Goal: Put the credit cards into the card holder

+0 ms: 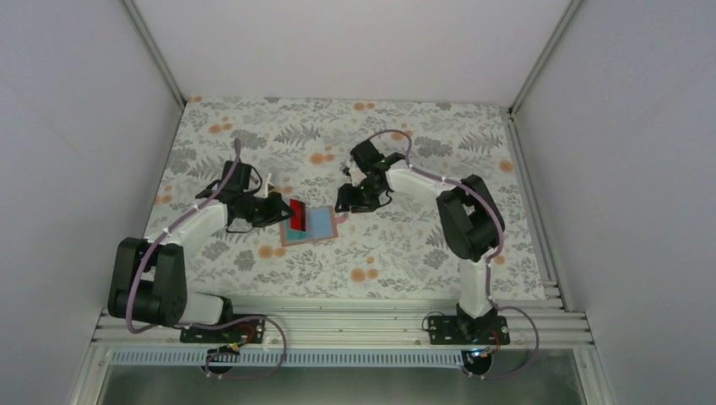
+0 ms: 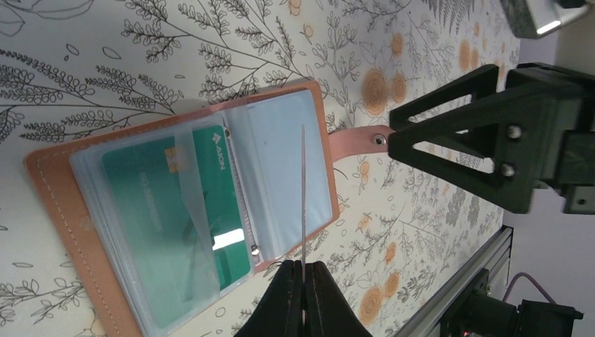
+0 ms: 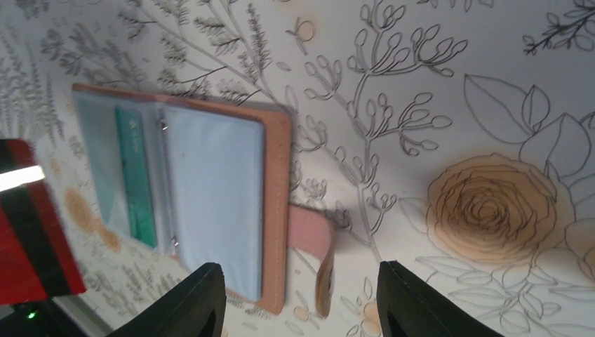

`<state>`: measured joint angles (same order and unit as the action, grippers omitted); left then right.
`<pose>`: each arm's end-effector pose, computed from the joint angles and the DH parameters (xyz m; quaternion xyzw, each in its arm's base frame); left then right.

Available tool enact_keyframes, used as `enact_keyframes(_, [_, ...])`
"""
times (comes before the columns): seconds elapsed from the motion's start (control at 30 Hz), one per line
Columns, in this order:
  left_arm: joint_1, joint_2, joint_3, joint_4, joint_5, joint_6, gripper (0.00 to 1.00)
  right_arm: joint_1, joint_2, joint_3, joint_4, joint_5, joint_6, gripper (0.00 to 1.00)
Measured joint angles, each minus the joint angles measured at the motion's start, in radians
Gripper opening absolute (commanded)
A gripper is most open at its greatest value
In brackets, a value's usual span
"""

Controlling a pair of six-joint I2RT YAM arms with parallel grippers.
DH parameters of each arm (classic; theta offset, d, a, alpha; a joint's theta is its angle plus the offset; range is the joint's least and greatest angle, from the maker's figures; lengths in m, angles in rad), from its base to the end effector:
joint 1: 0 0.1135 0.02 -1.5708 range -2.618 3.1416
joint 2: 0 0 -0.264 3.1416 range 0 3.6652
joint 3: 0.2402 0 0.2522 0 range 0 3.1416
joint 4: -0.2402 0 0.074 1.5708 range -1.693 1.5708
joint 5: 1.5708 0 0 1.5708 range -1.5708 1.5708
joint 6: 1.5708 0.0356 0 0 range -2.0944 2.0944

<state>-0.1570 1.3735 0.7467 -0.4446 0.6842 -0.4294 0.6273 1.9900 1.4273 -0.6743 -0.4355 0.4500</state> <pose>0.2439 -0.0614 0.1881 -0.0418 0.9156 -0.3785 0.1289 0.3162 0.2478 0.1743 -0.1210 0.9559 0.2661 0.0300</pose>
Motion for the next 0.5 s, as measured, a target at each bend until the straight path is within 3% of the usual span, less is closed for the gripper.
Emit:
enact_keyframes(0.43, [0.01, 0.075, -0.011, 0.078, 0.001, -0.002, 0.02, 0.004, 0.072, 0.037, -0.003, 0.016, -0.011, 0.07])
enact_keyframes(0.5, [0.01, 0.087, -0.021, 0.098, 0.004, -0.006, 0.02, 0.005, 0.072, 0.035, -0.002, 0.017, -0.01, 0.04])
